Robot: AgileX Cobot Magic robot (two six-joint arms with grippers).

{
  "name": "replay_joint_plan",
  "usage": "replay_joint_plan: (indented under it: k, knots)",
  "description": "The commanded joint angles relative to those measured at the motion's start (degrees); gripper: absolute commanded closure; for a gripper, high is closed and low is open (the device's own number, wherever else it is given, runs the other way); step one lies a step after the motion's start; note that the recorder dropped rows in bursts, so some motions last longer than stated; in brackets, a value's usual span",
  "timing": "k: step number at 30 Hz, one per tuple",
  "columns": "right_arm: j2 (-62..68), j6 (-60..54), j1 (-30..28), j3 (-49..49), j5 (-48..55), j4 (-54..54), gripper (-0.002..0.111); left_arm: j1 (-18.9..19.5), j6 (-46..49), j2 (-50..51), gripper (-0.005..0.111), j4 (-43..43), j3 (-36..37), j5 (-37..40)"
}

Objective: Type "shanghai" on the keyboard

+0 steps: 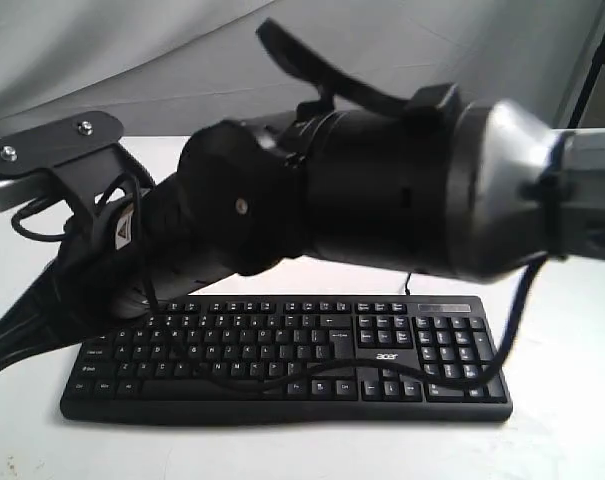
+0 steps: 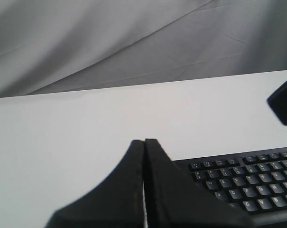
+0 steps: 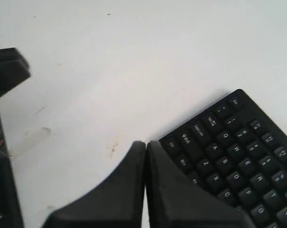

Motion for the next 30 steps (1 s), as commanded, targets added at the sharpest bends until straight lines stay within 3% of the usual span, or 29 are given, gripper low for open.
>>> replay_joint_plan:
  k: [1, 21, 30]
  knots:
    - [3.03, -0.37, 0.13, -0.38, -6.24, -5.56, 0.108, -0.20, -0.16, -0.20, 0.107, 0.27, 0.25, -0.33]
    - [12.75, -6.52, -2.26, -0.47, -10.26, -12.02, 0.108, -0.20, -0.16, -0.20, 0.107, 0.27, 0.25, -0.33]
    - [16.93, -6.52, -2.26, -0.47, -16.58, -13.90, 0.108, -0.20, -0.16, -0.20, 0.107, 0.27, 0.25, -0.33]
